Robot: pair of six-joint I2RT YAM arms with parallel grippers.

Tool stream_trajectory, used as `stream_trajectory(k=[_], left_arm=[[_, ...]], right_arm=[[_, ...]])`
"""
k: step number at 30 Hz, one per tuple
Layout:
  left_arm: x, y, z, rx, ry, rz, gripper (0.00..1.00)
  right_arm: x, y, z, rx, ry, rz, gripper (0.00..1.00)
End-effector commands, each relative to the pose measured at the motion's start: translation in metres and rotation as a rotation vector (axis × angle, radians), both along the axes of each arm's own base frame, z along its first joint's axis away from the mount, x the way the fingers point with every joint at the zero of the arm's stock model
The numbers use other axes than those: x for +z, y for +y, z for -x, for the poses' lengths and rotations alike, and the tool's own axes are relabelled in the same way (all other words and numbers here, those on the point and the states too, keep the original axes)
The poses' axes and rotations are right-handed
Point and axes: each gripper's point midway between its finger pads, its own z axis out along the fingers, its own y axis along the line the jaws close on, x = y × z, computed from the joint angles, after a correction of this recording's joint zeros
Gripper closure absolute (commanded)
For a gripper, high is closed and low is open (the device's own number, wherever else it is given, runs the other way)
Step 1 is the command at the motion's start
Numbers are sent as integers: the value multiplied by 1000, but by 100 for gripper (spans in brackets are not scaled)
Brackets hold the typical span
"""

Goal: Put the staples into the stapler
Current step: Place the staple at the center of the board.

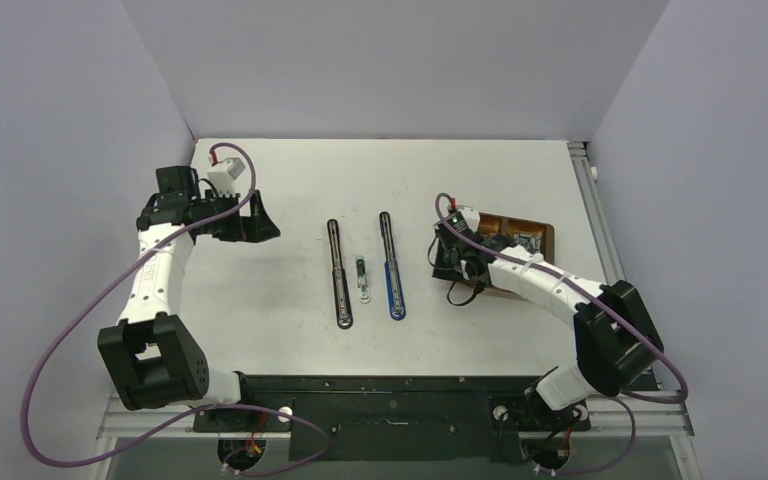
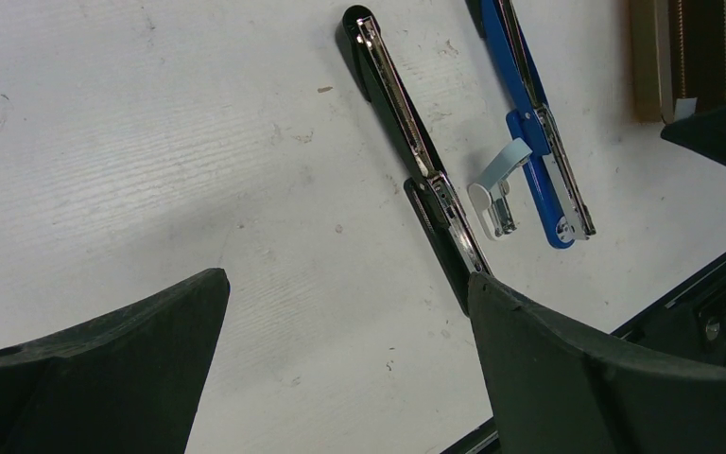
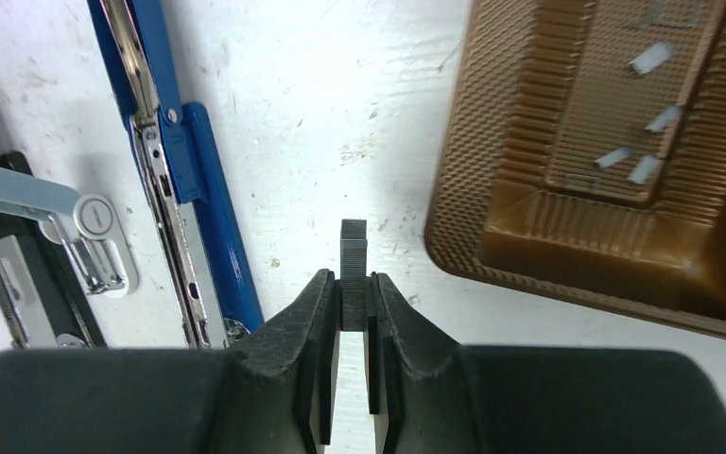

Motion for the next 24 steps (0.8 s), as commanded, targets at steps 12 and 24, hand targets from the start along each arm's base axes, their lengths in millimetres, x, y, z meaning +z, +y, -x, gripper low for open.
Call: stream_trajectory(k=[12, 24], left_arm=[[20, 4, 0, -12, -65, -17, 4], [21, 4, -1, -16, -66, -13, 4]], right_arm=[[-49, 46, 4, 127, 83, 56, 90], [-35, 33, 21, 156, 106, 97, 55]])
